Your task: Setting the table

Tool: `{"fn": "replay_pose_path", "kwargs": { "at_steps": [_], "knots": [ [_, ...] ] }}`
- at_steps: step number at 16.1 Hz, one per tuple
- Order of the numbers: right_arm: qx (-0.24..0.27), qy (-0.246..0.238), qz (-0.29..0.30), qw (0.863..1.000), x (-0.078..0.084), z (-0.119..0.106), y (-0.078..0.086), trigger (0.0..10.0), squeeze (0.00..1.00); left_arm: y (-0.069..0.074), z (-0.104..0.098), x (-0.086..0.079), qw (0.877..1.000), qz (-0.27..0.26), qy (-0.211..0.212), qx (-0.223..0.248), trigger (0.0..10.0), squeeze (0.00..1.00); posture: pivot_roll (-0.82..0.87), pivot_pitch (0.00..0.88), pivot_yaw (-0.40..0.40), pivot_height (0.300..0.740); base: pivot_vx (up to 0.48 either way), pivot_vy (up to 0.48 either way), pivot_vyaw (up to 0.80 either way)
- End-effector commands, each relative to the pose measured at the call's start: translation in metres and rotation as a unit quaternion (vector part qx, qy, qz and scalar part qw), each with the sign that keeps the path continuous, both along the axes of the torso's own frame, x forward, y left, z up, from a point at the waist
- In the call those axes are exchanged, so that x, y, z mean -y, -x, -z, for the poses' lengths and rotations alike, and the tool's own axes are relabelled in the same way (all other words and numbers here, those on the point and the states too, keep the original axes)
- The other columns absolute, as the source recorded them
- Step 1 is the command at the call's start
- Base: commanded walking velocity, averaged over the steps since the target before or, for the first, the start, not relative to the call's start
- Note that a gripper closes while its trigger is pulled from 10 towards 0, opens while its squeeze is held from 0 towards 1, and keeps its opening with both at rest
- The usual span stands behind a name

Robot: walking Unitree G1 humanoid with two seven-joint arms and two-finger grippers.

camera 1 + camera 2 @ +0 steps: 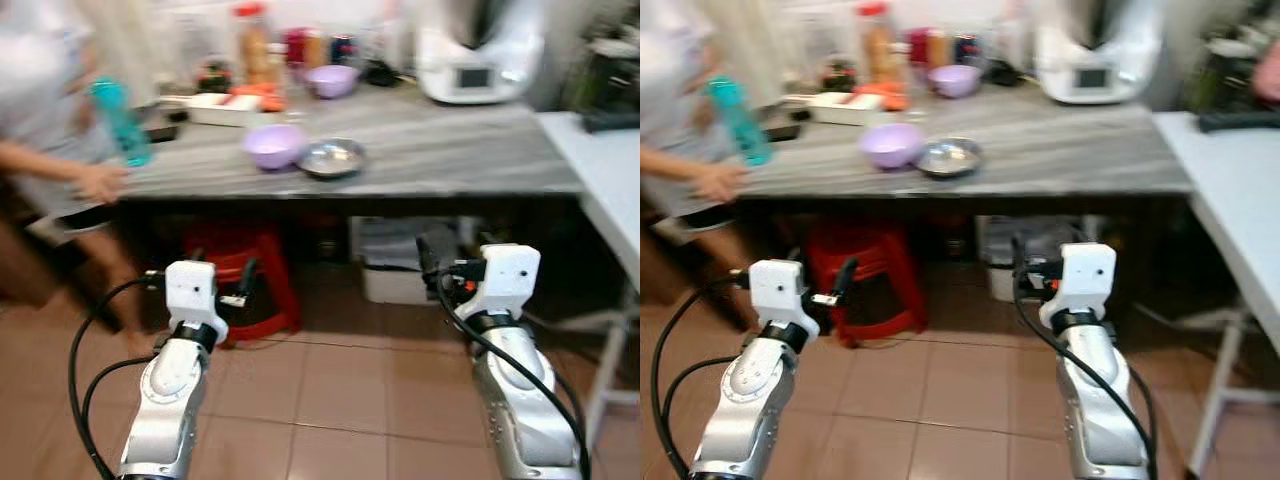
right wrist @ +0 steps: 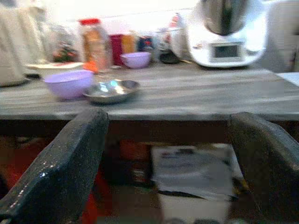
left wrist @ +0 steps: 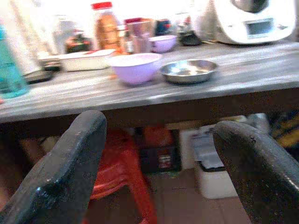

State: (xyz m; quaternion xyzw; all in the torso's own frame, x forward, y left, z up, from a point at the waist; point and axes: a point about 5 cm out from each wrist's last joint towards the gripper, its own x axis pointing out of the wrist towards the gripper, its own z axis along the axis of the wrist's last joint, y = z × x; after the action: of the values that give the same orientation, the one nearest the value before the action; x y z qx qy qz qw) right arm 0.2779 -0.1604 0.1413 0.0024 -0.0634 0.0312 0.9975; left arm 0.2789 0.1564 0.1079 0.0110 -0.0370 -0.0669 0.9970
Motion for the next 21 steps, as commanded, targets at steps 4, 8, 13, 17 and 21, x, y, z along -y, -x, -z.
{"fn": "replay_pose_path", "kwargs": {
  "at_steps": [4, 8, 13, 17, 21],
  "knots": [
    [0.002, -0.006, -0.009, 1.000, -0.0059, -0.0013, -0.0013, 10.0, 0.00, 0.0019, 0.0038, -0.0034, 1.000, -0.006, -0.002, -0.006, 10.0, 0.00, -0.05, 0.000, 0.109, 0.740, 0.000, 0.000, -0.47],
    [0.000, -0.008, -0.005, 1.000, -0.0052, -0.0009, -0.0007, 10.0, 0.00, 0.0014, 0.0037, -0.0013, 1.000, 0.001, -0.001, -0.006, 10.0, 0.00, -0.05, 0.000, 0.114, 0.740, 0.000, -0.132, 0.00],
    [-0.001, -0.010, -0.005, 1.000, -0.0058, 0.0005, -0.0001, 10.0, 0.00, 0.0024, 0.0037, -0.0001, 1.000, 0.008, 0.003, -0.005, 10.0, 0.00, -0.05, 0.000, 0.114, 0.740, 0.000, -0.269, -0.30],
    [-0.004, -0.012, -0.004, 1.000, -0.0063, 0.0016, 0.0002, 10.0, 0.00, 0.0022, 0.0031, 0.0012, 1.000, 0.009, 0.006, -0.003, 10.0, 0.00, -0.05, 0.000, 0.111, 0.740, 0.000, -0.276, 0.00],
    [-0.001, -0.013, -0.003, 1.000, -0.0054, -0.0009, -0.0027, 10.0, 0.00, 0.0011, 0.0022, 0.0031, 1.000, 0.012, 0.011, -0.003, 10.0, 0.00, -0.05, 0.000, 0.106, 0.740, 0.000, -0.278, 0.00]
  ]
}}
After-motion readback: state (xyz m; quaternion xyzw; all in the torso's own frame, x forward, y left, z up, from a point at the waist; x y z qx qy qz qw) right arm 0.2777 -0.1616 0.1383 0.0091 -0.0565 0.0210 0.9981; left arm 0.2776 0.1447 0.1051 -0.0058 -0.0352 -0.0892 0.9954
